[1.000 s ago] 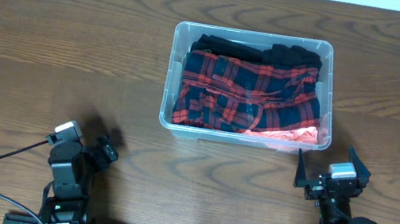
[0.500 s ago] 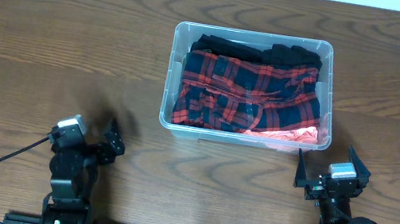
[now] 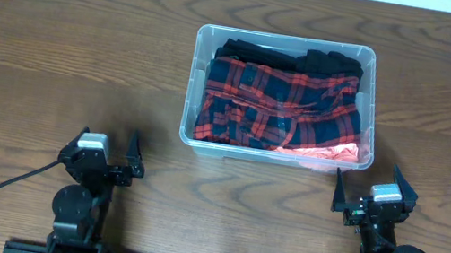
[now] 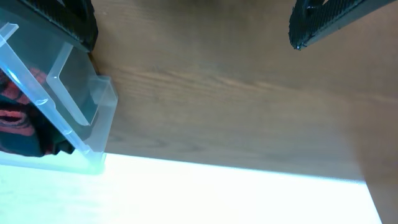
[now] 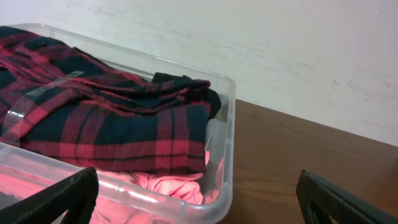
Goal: Pack container
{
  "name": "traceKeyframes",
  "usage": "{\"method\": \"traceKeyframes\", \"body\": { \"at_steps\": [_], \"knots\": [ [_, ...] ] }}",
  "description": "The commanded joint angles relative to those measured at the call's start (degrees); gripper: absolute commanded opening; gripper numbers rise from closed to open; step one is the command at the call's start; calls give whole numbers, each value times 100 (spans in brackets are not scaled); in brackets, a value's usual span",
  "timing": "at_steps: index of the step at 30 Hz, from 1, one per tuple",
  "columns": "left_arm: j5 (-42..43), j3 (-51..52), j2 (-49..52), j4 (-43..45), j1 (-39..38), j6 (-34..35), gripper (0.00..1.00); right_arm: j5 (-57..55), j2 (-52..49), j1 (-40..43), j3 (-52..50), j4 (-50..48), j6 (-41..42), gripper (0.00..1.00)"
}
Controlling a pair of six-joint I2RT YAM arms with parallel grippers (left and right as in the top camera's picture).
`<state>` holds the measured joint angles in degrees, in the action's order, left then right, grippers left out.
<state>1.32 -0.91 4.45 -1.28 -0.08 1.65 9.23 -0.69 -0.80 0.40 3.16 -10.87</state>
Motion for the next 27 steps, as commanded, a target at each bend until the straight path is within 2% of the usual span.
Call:
{"method": "traceKeyframes", "body": {
  "at_steps": [1, 27],
  "knots": [
    [-48, 68, -236, -278, -24, -619, 98, 44, 37, 46, -11, 13, -76, 99],
    [-85, 68, -422, -275, -28, -785, 98, 44, 37, 46, -11, 13, -76, 99]
  ]
}}
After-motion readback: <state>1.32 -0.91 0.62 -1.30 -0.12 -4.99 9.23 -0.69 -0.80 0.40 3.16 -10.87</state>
